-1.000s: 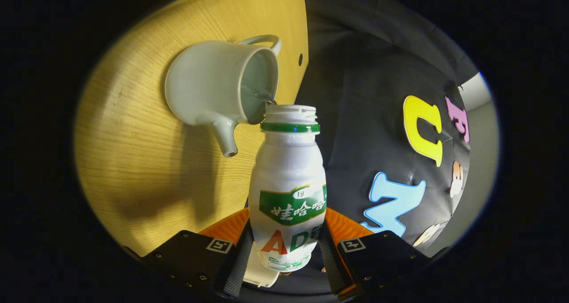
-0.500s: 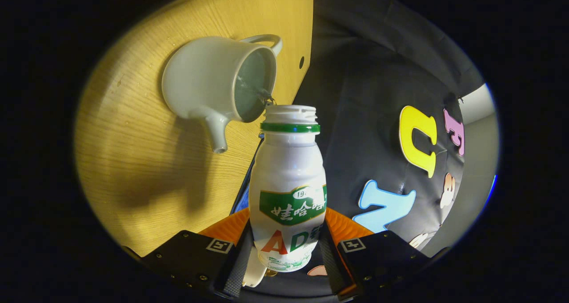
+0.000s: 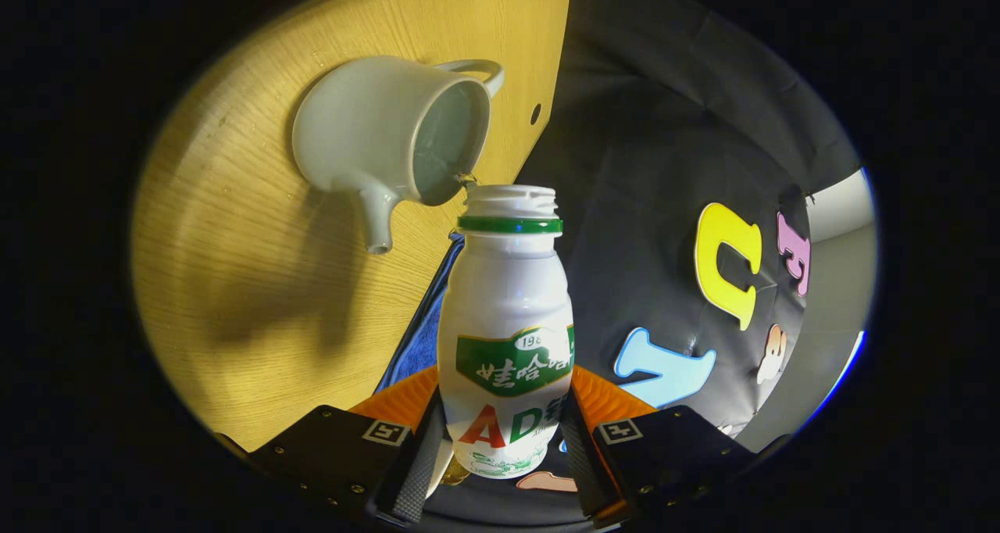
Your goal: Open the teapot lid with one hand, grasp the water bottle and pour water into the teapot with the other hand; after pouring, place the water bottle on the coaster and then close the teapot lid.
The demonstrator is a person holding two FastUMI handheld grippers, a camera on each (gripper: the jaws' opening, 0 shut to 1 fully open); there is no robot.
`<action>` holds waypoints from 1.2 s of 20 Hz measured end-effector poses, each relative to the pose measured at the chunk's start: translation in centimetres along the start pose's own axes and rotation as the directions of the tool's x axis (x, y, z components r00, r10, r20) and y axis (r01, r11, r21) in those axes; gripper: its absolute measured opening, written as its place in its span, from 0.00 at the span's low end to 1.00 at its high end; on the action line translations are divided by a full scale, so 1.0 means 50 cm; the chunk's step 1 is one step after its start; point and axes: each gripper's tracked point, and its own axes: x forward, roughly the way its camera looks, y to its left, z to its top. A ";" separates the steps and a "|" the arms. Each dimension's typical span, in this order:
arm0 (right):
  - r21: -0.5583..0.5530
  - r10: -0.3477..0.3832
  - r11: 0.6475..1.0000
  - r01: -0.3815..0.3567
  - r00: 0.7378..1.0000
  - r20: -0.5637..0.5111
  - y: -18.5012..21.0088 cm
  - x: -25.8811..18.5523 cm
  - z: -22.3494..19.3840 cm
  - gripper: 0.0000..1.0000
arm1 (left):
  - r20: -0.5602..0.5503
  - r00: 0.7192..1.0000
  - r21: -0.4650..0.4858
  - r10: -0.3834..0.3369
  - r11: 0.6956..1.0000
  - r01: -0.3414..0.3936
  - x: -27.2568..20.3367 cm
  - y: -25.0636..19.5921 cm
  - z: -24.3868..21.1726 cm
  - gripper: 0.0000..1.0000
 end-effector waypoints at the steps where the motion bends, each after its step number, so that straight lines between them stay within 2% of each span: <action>1: -0.006 -0.003 1.000 0.003 1.000 -0.001 -0.002 0.000 0.000 0.72 | 0.001 1.000 0.001 -0.001 1.000 0.001 0.001 0.000 0.000 0.13; 2: -0.016 -0.005 1.000 0.005 1.000 0.000 -0.004 0.001 0.000 0.72 | 0.002 1.000 0.003 -0.001 1.000 0.001 -0.003 0.000 0.002 0.18; 5: -0.039 -0.014 0.999 0.014 1.000 0.003 -0.009 0.001 0.001 0.72 | 0.002 1.000 0.003 -0.001 1.000 0.001 -0.003 0.000 0.001 0.18; 6: -0.047 -0.014 0.999 0.015 1.000 0.004 -0.009 0.001 0.003 0.72 | 0.000 1.000 0.002 -0.001 1.000 0.001 -0.003 0.001 0.001 0.13; 7: -0.056 -0.016 0.998 0.017 1.000 0.004 -0.010 -0.001 0.004 0.72 | -0.002 1.000 0.002 0.000 1.000 0.000 -0.004 0.003 -0.001 0.18; 13: -0.100 -0.029 0.995 0.030 0.999 0.017 -0.011 0.000 0.014 0.72 | 0.000 1.000 0.009 0.004 1.000 -0.004 -0.005 0.005 -0.001 0.18; 17: -0.143 -0.066 0.987 0.070 0.997 0.032 -0.022 0.002 0.023 0.72 | -0.005 1.000 0.004 0.006 1.000 -0.006 -0.005 0.008 -0.005 0.18; 23: -0.149 -0.078 0.985 0.083 0.996 0.043 -0.029 0.005 0.030 0.72 | 0.004 1.000 0.009 0.012 1.000 -0.012 -0.006 0.008 0.002 0.18; 24: -0.154 -0.081 0.984 0.086 0.996 0.044 -0.030 0.006 0.031 0.72 | 0.001 1.000 0.009 0.010 1.000 -0.010 -0.005 0.006 0.001 0.13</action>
